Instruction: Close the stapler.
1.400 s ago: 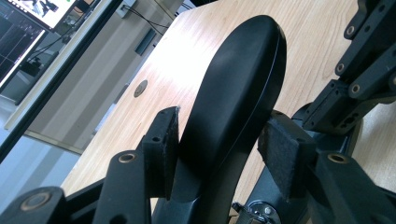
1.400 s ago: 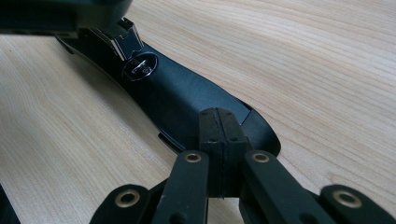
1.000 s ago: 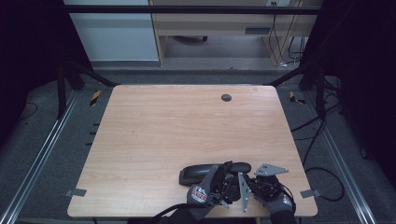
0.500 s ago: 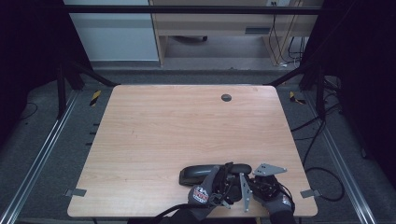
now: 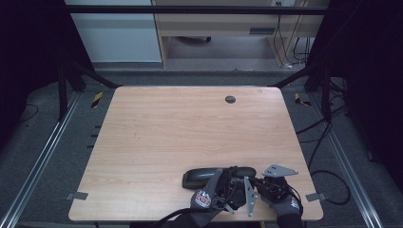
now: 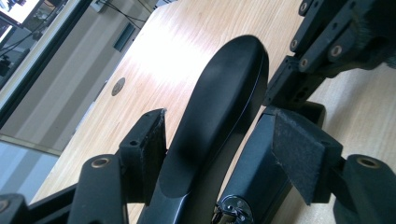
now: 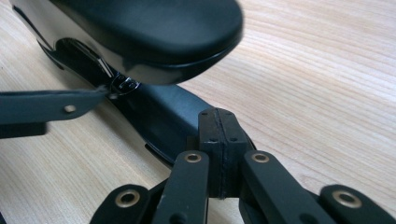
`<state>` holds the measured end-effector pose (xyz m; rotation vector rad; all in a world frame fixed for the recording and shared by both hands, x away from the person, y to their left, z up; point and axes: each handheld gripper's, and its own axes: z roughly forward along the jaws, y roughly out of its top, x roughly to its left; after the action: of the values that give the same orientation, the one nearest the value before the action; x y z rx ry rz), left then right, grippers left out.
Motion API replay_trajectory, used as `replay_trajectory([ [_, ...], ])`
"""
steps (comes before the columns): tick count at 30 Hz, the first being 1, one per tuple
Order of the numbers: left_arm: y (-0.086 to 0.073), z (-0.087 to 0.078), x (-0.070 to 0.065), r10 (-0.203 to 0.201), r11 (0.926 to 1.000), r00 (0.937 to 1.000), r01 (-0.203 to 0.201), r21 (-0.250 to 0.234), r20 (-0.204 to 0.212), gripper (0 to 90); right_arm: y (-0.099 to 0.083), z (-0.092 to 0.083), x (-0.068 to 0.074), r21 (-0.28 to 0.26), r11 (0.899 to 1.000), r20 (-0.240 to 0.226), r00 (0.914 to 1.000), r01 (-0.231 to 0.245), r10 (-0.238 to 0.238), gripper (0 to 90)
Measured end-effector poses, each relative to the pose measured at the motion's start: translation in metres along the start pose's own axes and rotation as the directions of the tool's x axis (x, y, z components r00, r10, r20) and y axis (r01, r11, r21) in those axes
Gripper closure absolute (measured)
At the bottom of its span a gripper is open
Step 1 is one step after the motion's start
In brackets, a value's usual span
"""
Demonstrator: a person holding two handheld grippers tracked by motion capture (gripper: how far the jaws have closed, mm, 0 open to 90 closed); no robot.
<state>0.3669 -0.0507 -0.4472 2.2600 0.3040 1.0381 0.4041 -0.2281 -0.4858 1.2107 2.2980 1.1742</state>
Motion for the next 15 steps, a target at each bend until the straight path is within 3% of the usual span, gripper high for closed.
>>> replay_trajectory([
  [3,0.002,-0.006,0.003,-0.005,0.9999,0.9993,0.005,-0.014,0.038,33.8,0.000,-0.001,-0.002,-0.014,1.000,0.008,1.0000,-0.003,0.003,90.0],
  [15,0.003,-0.031,0.028,-0.076,0.9939,0.9931,0.083,-0.073,0.089,33.8,0.003,-0.010,-0.010,-0.064,0.998,0.046,0.9987,-0.019,0.022,90.0],
])
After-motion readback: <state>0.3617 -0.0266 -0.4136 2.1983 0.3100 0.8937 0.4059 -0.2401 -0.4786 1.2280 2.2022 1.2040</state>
